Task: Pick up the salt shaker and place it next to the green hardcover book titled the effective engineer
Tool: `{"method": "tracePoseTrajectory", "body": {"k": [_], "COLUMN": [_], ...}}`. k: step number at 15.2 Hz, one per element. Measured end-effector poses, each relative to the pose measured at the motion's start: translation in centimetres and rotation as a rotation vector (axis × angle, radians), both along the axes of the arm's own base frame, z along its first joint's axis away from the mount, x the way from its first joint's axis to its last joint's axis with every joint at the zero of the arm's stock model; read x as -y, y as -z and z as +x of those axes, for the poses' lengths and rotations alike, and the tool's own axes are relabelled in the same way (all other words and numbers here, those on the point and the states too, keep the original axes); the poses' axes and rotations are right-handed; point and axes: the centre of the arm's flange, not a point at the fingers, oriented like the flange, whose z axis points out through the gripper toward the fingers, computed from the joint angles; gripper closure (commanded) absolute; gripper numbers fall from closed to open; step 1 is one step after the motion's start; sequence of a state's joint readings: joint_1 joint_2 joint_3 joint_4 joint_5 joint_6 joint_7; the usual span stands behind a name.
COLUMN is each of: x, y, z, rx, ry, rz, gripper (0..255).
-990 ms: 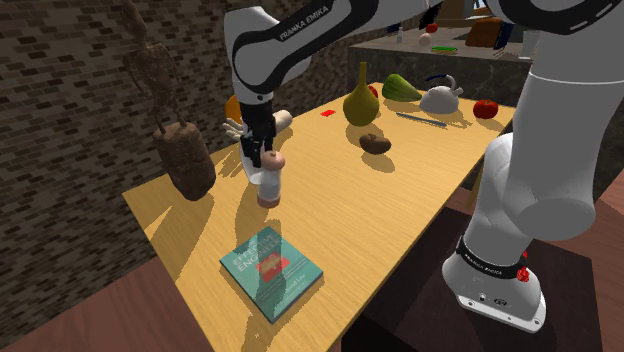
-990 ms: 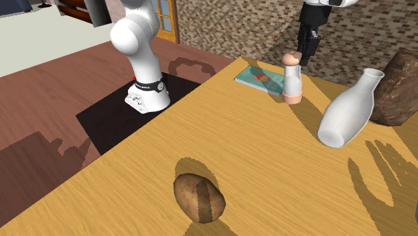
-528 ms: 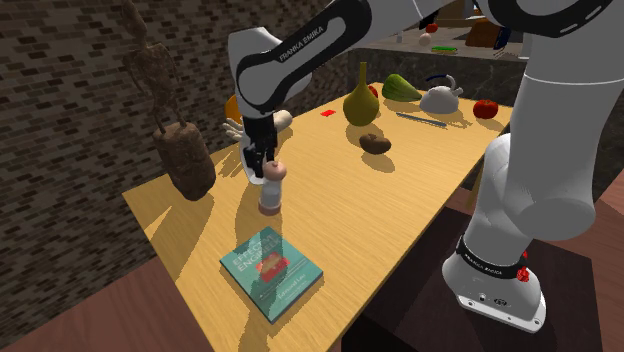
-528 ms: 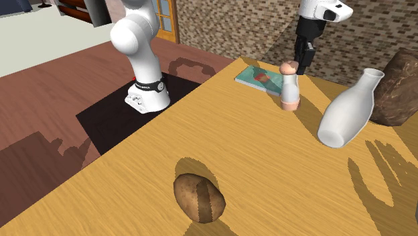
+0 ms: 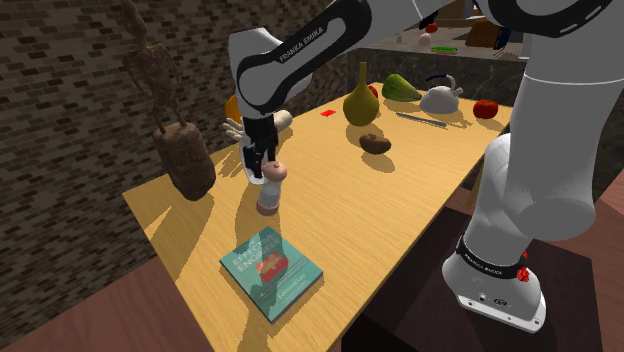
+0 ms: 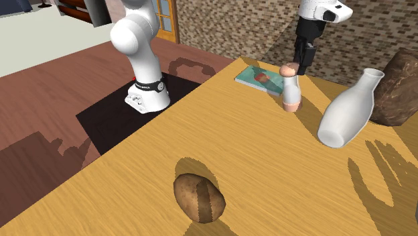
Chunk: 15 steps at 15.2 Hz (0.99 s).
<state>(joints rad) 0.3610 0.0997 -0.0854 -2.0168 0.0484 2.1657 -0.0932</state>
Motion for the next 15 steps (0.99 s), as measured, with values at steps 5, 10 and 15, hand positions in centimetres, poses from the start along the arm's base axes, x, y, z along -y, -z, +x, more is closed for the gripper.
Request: {"method": "tracePoseTrajectory", "body": {"k": [5, 10, 15], "x": [0.1, 0.2, 0.2], "y": [-0.6, -4.6, -5.0], "z": [-0.1, -0.2, -0.2], "rx": [0.000, 0.001, 0.000], "ry": [0.000, 0.000, 0.000], "rz": [0.000, 0.000, 0.000], "gripper": [0, 0, 0]}}
